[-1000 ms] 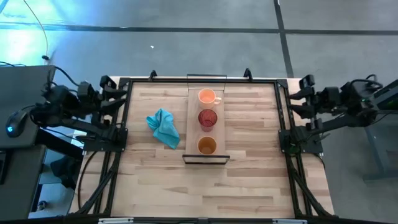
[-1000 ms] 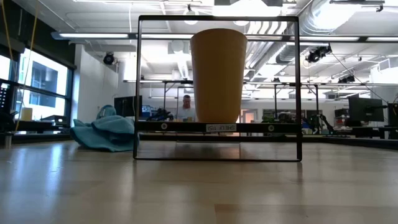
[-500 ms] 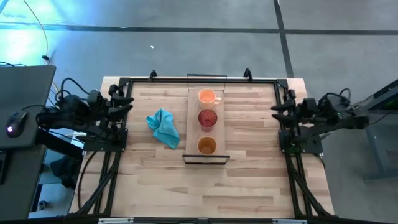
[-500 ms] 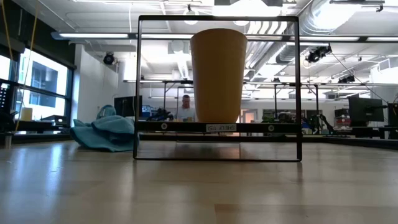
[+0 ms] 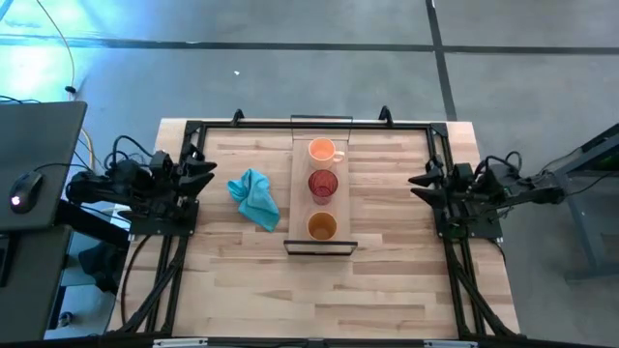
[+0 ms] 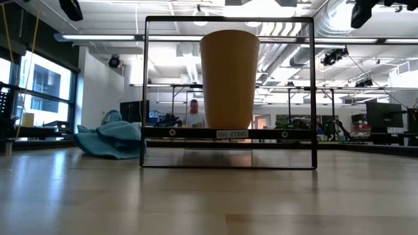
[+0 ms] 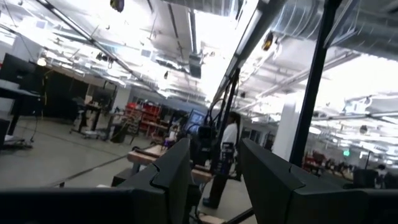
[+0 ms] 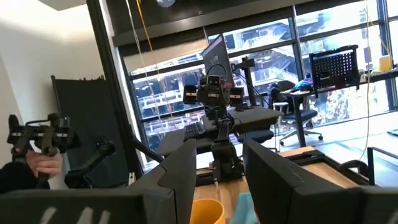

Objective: Stack small to large cups/mugs on shelf
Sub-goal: Return to Home Position

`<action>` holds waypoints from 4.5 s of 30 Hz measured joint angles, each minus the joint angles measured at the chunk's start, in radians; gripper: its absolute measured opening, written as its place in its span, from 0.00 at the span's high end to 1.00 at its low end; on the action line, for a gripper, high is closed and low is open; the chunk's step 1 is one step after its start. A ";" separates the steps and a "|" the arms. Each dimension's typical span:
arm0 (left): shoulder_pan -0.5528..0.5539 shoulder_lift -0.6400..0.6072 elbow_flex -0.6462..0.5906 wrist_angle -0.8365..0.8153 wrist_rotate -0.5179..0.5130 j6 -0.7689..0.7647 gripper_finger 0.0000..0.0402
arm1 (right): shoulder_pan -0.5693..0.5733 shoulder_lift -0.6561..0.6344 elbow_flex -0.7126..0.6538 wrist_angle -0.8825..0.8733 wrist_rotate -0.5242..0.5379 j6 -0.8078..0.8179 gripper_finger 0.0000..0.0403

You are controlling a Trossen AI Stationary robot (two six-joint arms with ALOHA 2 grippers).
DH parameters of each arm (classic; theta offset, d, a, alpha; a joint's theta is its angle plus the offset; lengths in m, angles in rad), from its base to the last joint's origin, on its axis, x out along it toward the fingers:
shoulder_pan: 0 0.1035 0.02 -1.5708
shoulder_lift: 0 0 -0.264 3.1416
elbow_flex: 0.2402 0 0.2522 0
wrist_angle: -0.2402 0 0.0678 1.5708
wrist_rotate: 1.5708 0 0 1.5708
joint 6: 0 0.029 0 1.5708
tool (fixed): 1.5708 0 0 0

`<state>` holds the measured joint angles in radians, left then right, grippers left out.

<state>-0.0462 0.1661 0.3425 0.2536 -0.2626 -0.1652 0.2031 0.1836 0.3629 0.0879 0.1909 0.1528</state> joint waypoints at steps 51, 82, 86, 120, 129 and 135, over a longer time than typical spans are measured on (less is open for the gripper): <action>0.000 -0.160 -0.332 -0.046 0.061 0.021 0.67 | -0.249 -0.009 -0.353 0.245 -0.125 -0.213 0.82; 0.001 -0.160 -0.333 -0.006 -0.031 0.275 0.67 | -0.249 -0.001 -0.352 0.297 -0.120 -0.267 0.82; 0.001 -0.160 -0.333 -0.015 -0.048 0.278 0.67 | -0.249 -0.001 -0.352 0.293 -0.120 -0.263 0.82; 0.000 -0.122 -0.334 -0.195 -0.032 0.089 0.67 | -0.249 -0.001 -0.353 -0.025 -0.228 -0.054 0.82; 0.000 -0.122 -0.334 -0.196 -0.026 0.286 0.67 | -0.249 -0.001 -0.353 -0.072 -0.228 0.005 0.82; 0.000 -0.122 -0.334 -0.196 -0.025 0.277 0.67 | -0.249 -0.001 -0.353 -0.077 -0.198 0.056 0.82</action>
<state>-0.0460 0.0441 0.0086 0.0574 -0.2874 0.1116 -0.0463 0.1829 0.0101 0.0113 -0.0071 0.2093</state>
